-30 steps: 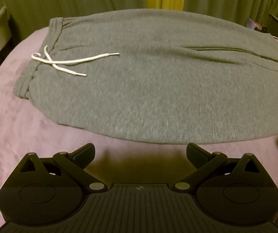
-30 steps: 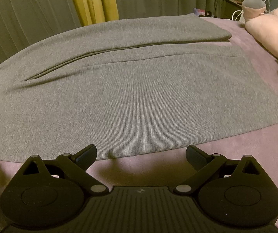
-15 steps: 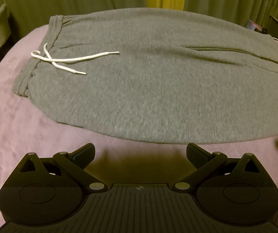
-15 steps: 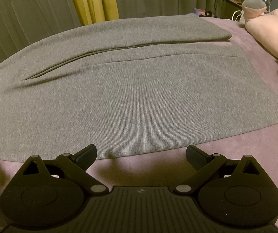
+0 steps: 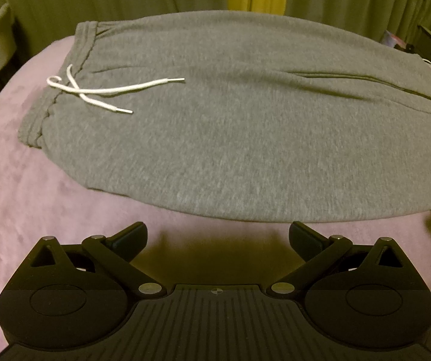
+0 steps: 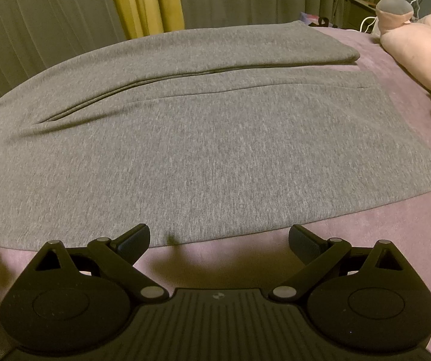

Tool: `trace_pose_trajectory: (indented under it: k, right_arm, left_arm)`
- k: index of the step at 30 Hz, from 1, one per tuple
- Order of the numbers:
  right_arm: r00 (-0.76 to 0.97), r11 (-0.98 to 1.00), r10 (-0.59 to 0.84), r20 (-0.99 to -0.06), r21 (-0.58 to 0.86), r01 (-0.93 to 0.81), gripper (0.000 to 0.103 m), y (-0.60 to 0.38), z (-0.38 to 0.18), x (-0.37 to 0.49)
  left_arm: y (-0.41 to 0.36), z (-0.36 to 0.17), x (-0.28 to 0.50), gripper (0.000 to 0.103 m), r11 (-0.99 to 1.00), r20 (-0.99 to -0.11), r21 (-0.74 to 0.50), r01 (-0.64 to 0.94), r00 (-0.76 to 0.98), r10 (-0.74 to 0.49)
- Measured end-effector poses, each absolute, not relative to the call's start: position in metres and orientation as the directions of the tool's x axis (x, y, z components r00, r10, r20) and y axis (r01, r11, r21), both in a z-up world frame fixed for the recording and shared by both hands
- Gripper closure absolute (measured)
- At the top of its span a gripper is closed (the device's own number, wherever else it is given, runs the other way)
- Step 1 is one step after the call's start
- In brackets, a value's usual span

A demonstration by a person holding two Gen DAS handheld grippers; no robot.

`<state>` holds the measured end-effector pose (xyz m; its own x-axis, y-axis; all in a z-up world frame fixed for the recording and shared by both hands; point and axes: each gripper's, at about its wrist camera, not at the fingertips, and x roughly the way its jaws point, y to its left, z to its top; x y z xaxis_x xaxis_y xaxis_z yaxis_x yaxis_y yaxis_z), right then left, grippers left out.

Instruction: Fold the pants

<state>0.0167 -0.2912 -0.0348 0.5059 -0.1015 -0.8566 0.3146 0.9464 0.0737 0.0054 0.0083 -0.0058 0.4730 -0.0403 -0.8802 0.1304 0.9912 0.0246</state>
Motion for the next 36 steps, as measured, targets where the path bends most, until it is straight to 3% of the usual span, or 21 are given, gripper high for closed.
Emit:
trace_pose_trajectory:
  k: [36]
  right_arm:
    - [0.502, 0.944, -0.101, -0.859, 0.077, 0.321, 0.004, -0.2905, -0.0386, 0.0145]
  left_arm:
    - [0.0116, -0.0046, 0.0073, 0.000, 0.993, -0.885, 0.007, 0.116, 0.462, -0.048]
